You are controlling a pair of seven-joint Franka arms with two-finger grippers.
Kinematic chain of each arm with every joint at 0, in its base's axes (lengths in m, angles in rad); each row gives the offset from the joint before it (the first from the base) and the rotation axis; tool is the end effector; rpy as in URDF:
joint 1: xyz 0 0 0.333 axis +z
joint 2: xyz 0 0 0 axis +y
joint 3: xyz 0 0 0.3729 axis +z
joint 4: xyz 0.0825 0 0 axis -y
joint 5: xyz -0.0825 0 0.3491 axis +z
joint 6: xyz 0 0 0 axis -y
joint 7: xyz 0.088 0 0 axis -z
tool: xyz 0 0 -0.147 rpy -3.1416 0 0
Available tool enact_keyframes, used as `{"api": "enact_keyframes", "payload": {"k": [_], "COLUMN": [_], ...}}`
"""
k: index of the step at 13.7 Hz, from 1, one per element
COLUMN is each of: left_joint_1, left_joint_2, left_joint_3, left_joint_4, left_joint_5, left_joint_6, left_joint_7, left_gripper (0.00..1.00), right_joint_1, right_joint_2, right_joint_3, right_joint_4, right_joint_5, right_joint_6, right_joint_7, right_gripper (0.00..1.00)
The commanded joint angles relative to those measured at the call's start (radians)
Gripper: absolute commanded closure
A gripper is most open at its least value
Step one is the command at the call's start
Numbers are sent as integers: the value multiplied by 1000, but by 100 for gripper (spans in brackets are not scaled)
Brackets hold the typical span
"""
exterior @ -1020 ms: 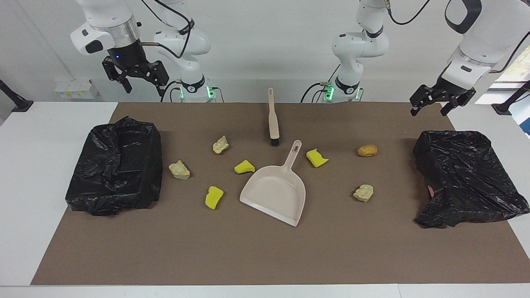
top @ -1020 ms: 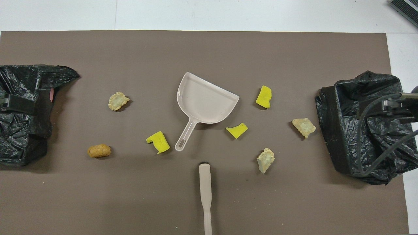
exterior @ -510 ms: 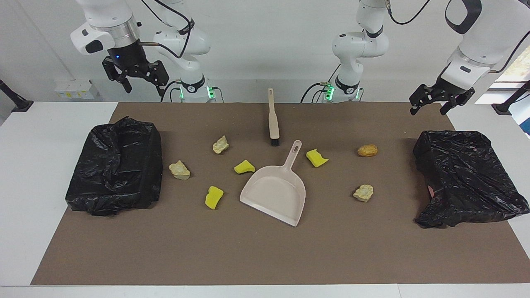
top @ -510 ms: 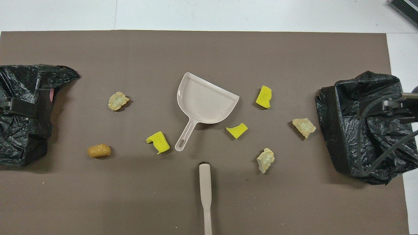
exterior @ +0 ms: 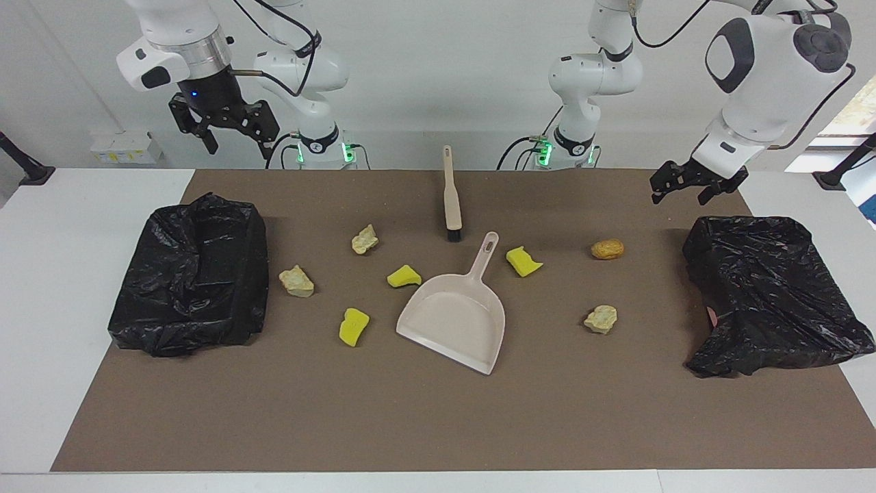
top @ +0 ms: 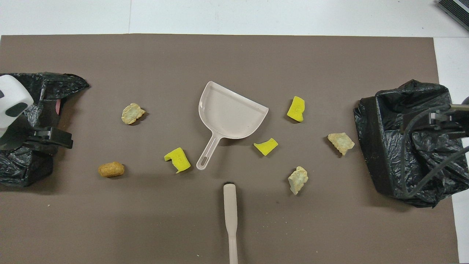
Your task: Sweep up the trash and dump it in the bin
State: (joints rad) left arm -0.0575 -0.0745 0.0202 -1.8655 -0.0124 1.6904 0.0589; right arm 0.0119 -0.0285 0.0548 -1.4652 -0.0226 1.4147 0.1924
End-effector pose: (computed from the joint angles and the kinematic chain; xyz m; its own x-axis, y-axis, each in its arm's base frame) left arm 0.4856 -0.0195 0.5602 0.9905 -0.0946 -0.0995 -0.0931 -0.9955 0.0195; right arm 0.4906 0.0297 0.6877 0.9915 -0.1289 -0.0170 -0.1284 -0.9913 0.0277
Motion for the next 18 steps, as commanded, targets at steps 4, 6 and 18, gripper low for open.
{"api": "enact_keyframes", "payload": {"k": [4,6,18], "left_joint_1": [-177,-269,-819], "left_joint_2": [-90,-93,-122], "left_joint_3": [6,4,4], "left_joint_4": [-256,-268,-431], "left_joint_5": [-14,-14,-64], "left_joint_6": [163,163,317], "left_joint_7": [4,-11,-528], "left_gripper": [0,0,0], "right_joint_1": [-6,-7,308], "right_joint_2": [-31,-34,328], "right_joint_3": [-3,-4,7], "right_joint_4": [-43,-58,69], "right_joint_5": [13,15,-10], "right_joint_6": [10,38,280], "right_joint_7": [-15,-7,508], "right_gripper": [0,0,0]}}
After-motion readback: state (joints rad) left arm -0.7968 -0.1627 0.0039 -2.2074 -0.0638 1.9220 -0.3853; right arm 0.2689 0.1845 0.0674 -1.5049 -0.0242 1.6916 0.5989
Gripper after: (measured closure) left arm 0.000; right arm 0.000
